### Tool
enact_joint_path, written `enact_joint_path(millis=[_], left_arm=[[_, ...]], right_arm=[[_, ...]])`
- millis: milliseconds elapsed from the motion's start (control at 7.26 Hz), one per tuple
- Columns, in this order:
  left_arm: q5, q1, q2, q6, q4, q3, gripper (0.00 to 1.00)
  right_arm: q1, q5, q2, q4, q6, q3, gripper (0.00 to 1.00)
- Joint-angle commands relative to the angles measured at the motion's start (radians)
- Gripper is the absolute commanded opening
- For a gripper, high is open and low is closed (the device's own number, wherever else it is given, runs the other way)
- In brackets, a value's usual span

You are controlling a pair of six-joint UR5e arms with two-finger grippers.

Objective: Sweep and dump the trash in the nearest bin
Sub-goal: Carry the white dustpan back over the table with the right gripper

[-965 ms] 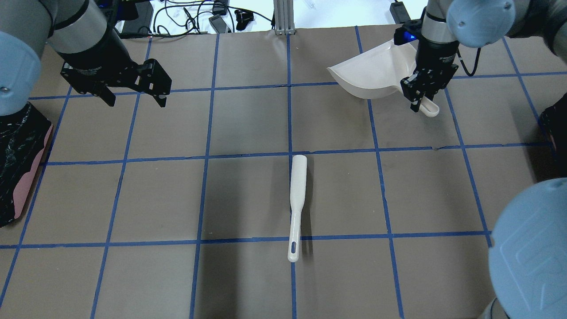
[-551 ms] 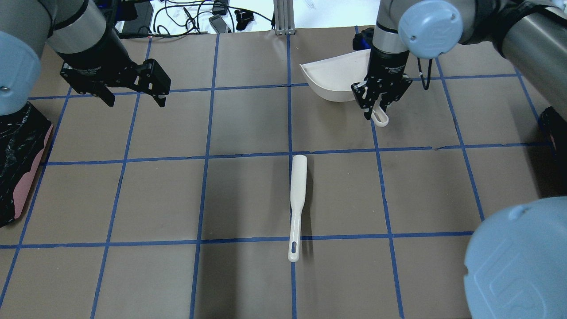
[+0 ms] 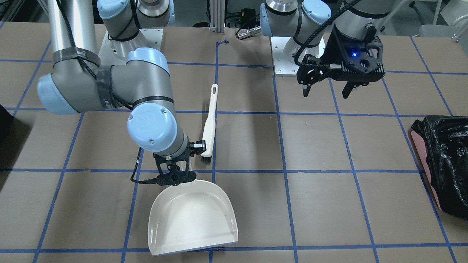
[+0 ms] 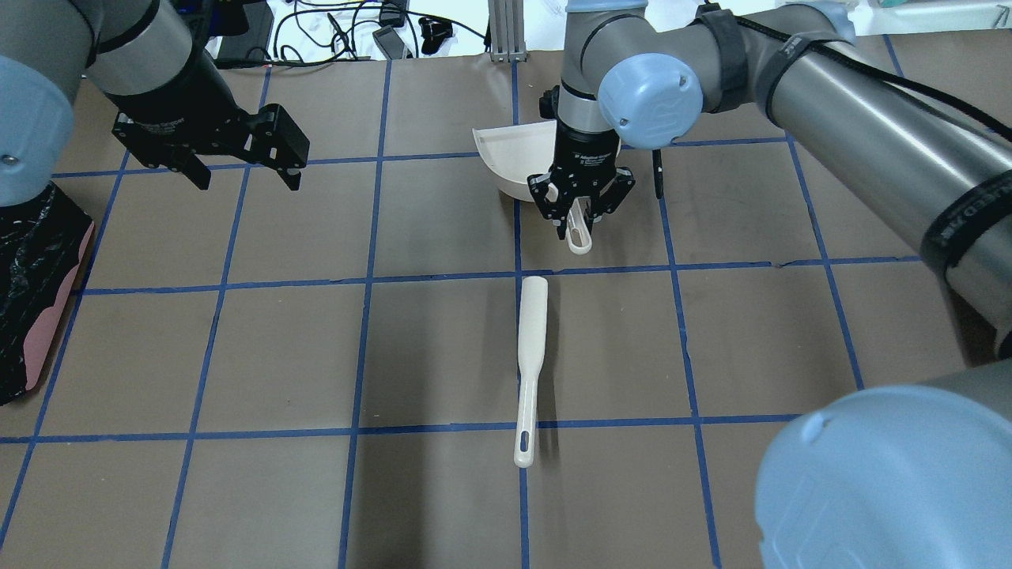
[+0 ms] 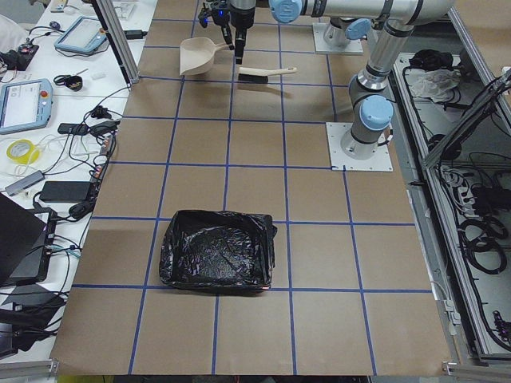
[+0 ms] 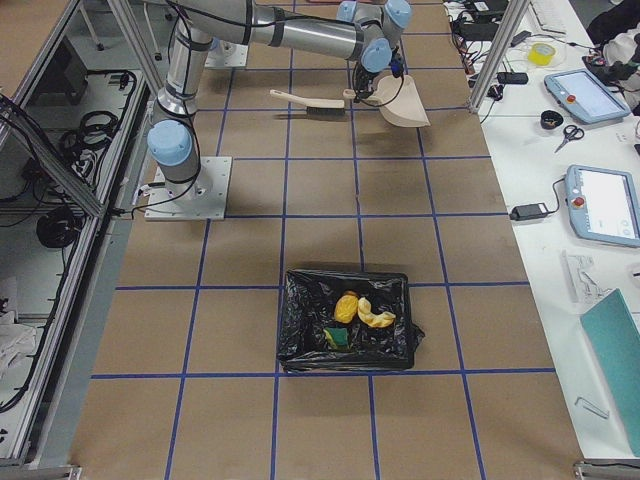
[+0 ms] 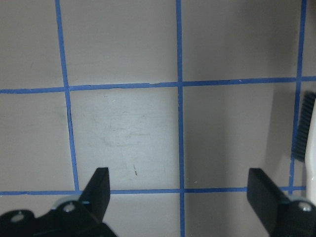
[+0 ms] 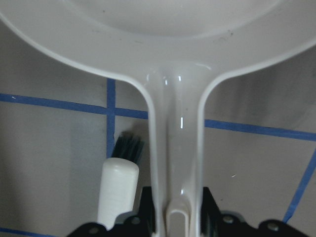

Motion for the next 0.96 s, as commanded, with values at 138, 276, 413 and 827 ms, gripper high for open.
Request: enact_joint_path(millis=[138,276,413,827], left_arm=[[0.001,0.001,0.000,0.001,0.000,-0.005,1.00],[0.002,-0.001,0.000,0.001,0.000,-0.005,1.00],[0.002,-0.001,0.001,0.001,0.000,-0.005,1.00],[0.001,-0.004,0.001,-0.010,0.000,-0.006,1.00]], right_arm=[[0.060,0.022,0.034,-0.018,0.092,0.001,0.00],[0.068,0.020,0.044,-0.030,0.092,0.001,0.00],[0.071,0.020,0.047,-0.035,0.092,-0.001,0.00],[0.067,0.025,0.071,-0.040,0.098,-0.004,0.00]])
